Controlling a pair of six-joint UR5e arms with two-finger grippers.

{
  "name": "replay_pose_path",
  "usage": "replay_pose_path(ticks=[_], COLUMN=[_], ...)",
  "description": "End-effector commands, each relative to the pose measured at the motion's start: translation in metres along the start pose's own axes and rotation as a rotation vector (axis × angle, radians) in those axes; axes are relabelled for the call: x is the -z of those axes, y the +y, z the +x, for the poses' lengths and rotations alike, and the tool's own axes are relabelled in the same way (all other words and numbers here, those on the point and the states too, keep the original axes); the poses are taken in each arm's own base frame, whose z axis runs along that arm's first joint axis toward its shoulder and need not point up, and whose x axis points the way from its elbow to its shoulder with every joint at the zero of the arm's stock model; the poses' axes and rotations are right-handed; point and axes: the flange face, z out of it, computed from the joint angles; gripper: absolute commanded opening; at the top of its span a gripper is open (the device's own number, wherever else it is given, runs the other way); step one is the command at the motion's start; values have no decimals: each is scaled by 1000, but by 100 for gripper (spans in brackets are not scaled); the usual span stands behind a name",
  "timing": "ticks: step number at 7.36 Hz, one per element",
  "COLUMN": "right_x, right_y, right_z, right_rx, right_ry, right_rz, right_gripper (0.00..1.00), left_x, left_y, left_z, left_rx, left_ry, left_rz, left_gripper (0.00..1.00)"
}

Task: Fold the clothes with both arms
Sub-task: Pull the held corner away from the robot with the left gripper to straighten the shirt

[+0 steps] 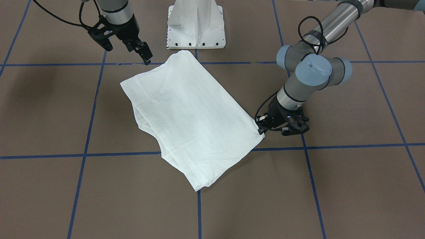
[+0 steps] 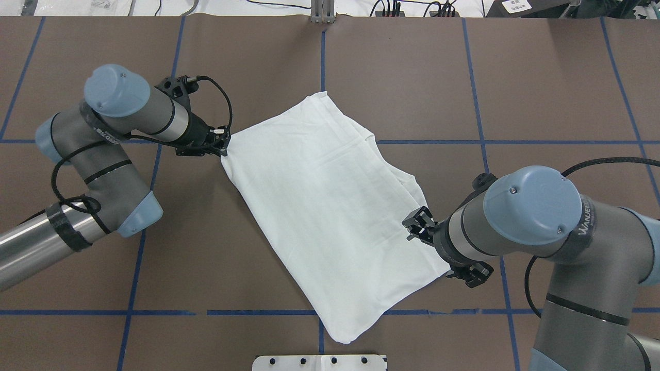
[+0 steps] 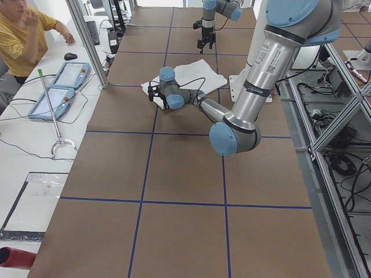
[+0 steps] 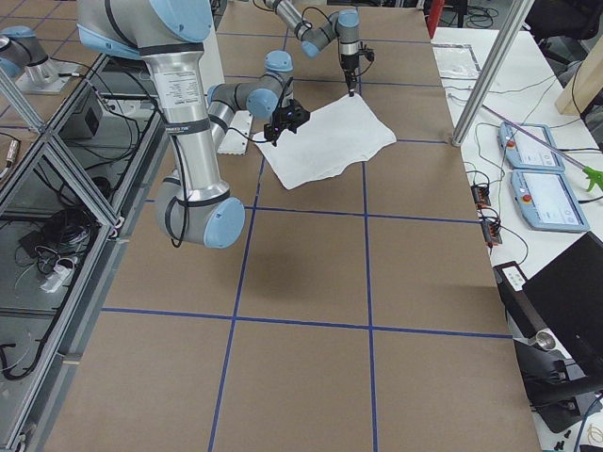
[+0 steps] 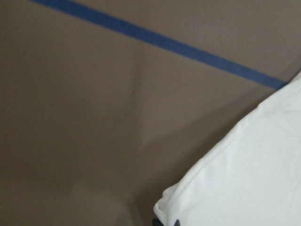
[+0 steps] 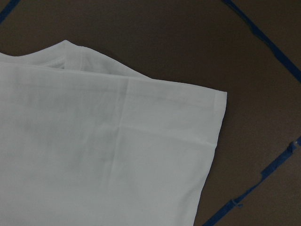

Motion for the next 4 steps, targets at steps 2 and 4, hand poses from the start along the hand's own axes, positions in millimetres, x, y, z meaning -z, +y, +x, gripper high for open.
replay_pose_path(ticks=[2, 4], right_x=[-2, -4], right_y=[2, 14], right_z=[-6, -11], right_rx=[6, 27], right_ry=[-21, -47], right_rz=[29, 51], right_gripper=[100, 100], left_x=[-39, -43], left_y=[-91, -115], left_z=[63, 77], left_rx=[10, 22], left_ry=[21, 18], left_rz=[157, 201], left_gripper=[0, 0])
